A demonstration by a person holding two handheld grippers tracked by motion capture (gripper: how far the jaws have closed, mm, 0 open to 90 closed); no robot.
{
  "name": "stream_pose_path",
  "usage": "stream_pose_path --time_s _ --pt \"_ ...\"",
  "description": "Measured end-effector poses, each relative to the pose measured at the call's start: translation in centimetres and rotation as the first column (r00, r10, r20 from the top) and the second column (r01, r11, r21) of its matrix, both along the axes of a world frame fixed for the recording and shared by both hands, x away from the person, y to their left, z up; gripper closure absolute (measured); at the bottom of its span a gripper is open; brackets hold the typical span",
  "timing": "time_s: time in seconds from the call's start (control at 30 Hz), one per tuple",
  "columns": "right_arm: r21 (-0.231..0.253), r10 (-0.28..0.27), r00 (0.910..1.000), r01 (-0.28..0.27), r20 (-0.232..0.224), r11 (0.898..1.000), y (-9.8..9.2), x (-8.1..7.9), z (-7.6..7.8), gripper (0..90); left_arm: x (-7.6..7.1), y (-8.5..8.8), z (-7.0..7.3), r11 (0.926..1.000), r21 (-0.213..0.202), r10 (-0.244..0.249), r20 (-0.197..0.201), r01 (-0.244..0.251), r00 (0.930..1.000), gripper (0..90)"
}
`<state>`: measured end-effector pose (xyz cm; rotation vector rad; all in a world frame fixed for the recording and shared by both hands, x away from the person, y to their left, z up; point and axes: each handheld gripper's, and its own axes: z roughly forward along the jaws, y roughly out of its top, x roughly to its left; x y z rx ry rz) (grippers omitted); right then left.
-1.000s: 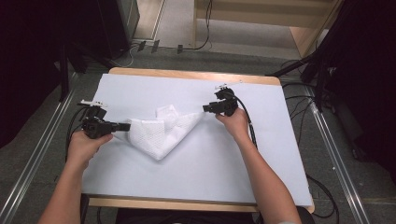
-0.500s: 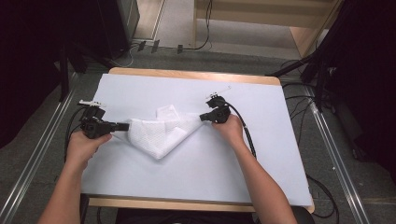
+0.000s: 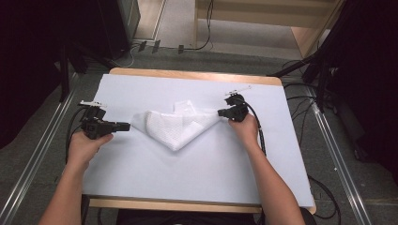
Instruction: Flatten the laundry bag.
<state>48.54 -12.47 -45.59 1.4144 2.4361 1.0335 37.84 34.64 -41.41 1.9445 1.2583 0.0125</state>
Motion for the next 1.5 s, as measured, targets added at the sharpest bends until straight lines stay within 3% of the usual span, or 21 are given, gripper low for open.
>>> stream_pose_path --time_s 0.2,0.37,0.53,0.63,0.8,0.97,1.3,1.37,1.5 --pt "0.011 -0.073 0.9974 0.073 0.001 0.997 -2.8 0.1 -0.5 90.0 0.5 -0.7 -0.4 0.9996 0.028 0.005 0.02 -0.006 0.9998 61.4" --pt "0.013 -0.078 0.997 0.078 0.001 0.997 -3.0 0.0 -0.8 84.9 1.5 -2.3 -0.9 0.9994 0.033 0.006 0.027 -0.007 0.9996 48.2" --pt "0.018 -0.09 0.9947 0.089 0.05 0.996 -3.4 -0.4 0.4 69.8 2.9 -3.5 -0.7 0.998 0.063 -0.004 0.048 0.001 0.9988 35.7" --pt "0.034 -0.097 0.9931 0.095 0.066 0.995 -4.0 -0.8 1.2 68.0 3.9 -4.2 -0.7 0.9974 0.071 -0.007 0.035 0.004 0.9994 29.0" --pt "0.03 -0.093 0.9922 0.091 0.083 0.995 -4.8 -2.0 2.2 67.0 5.4 -5.9 -1.0 0.9927 0.118 -0.029 0.034 0.025 0.999 21.0" --pt "0.038 -0.077 0.9932 0.073 0.088 0.997 -5.3 -3.2 2.4 66.7 6.7 -6.6 -1.6 0.9958 0.09 -0.019 0.018 0.017 0.9997 17.6" --pt "0.007 -0.04 0.9955 0.04 0.085 0.999 -5.1 -5.6 2.2 65.3 8.4 -9.1 -3.4 0.9939 0.096 -0.053 -0.027 0.055 0.9982 14.0" --pt "0.008 -0.048 0.9952 0.047 0.085 0.999 -5.4 -5.8 2.1 65.3 8.4 -9.7 -3.7 0.9905 0.119 -0.067 -0.022 0.069 0.9975 15.0" --pt "0.012 -0.069 0.9942 0.068 0.083 0.998 -6.1 -6.1 2.0 65.1 7.9 -10.7 -3.9 0.9812 0.185 -0.06 0.032 0.054 0.9977 21.4"
